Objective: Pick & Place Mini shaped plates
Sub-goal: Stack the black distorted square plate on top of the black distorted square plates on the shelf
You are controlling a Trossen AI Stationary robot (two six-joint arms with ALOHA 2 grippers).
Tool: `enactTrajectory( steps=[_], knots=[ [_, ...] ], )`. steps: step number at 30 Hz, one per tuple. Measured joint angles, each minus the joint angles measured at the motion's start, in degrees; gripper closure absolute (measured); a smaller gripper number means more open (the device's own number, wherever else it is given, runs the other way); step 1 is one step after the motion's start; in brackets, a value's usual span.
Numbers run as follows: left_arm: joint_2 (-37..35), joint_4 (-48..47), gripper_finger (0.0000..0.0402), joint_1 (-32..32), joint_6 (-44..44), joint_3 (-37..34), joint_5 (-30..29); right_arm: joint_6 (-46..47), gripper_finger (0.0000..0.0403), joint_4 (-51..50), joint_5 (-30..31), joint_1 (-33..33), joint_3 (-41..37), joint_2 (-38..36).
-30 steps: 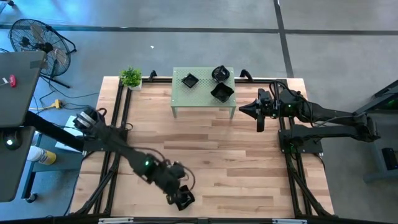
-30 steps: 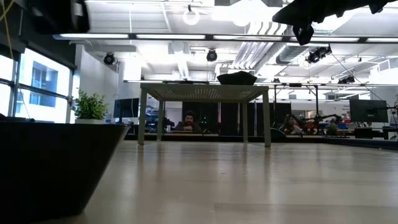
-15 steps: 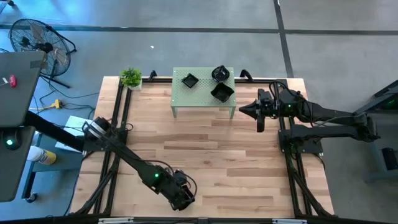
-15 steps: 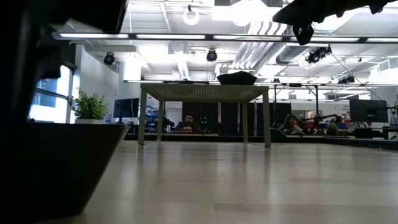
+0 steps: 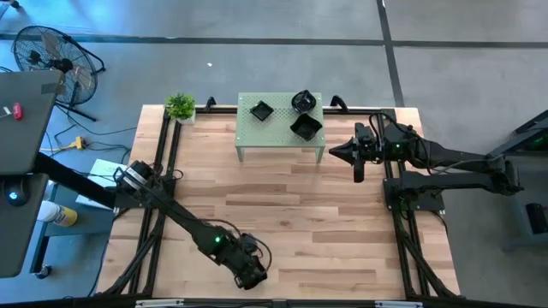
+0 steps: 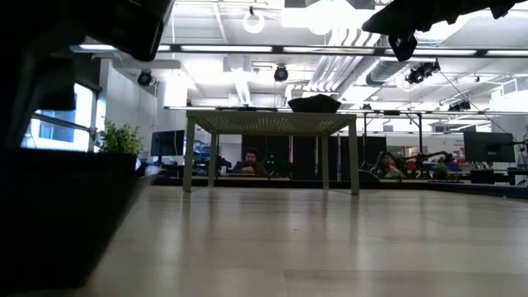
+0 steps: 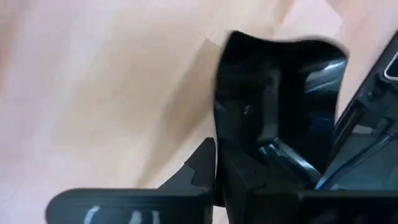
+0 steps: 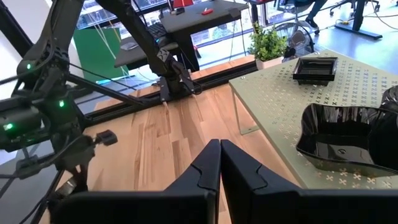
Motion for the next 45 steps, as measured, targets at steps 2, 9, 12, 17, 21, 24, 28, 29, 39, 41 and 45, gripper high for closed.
enactTrajectory(
  steps=[2,9,12,17,21,24,28,29,39,41,45],
  knots=[
    [-1.7,-2.6,0.0389,1.4,0.5,0.0,0.0,0.0,0.0396,0.0,0.0,0.0,0.0,0.0],
    [-9.1,-6.9,0.0399,11.4,3.3,0.0,-3.8,-0.4,0.0396,0.0,0.0,0.0,0.0,0.0],
    [-9.5,-4.6,0.0399,16.6,3.1,0.0,-5.5,-0.4,0.0396,0.0,0.0,0.0,0.0,0.0],
    [-7.3,7.5,0.0400,23.6,1.0,-2.3,-7.3,0.5,0.0396,-0.2,0.0,0.0,0.0,0.0],
    [-4.7,17.1,0.0400,27.1,-2.4,-4.3,-9.7,0.8,0.0396,-0.5,0.0,0.0,0.0,0.0],
    [-2.0,19.4,0.0400,28.5,-5.0,-4.5,-10.0,1.1,0.0396,-0.5,0.0,0.0,0.0,0.0],
    [0.1,20.0,0.0400,28.6,-7.7,-4.5,-10.3,1.1,0.0396,-0.7,0.0,0.0,0.0,0.0],
    [0.4,20.0,0.0400,28.6,-8.3,-4.5,-10.8,1.1,0.0396,-0.7,0.0,0.0,0.0,0.0],
    [-1.3,14.3,0.0317,28.9,-7.3,-3.5,-10.4,3.6,0.0396,-2.7,0.0,0.0,0.0,0.0],
    [-2.4,11.1,0.0297,29.2,-4.9,-2.8,-9.5,5.3,0.0396,-3.8,0.1,0.5,0.0,0.0],
    [-7.8,7.2,0.0290,28.7,4.1,-2.7,-10.3,8.3,0.0396,-7.4,3.0,4.7,0.0,0.0]
  ],
)
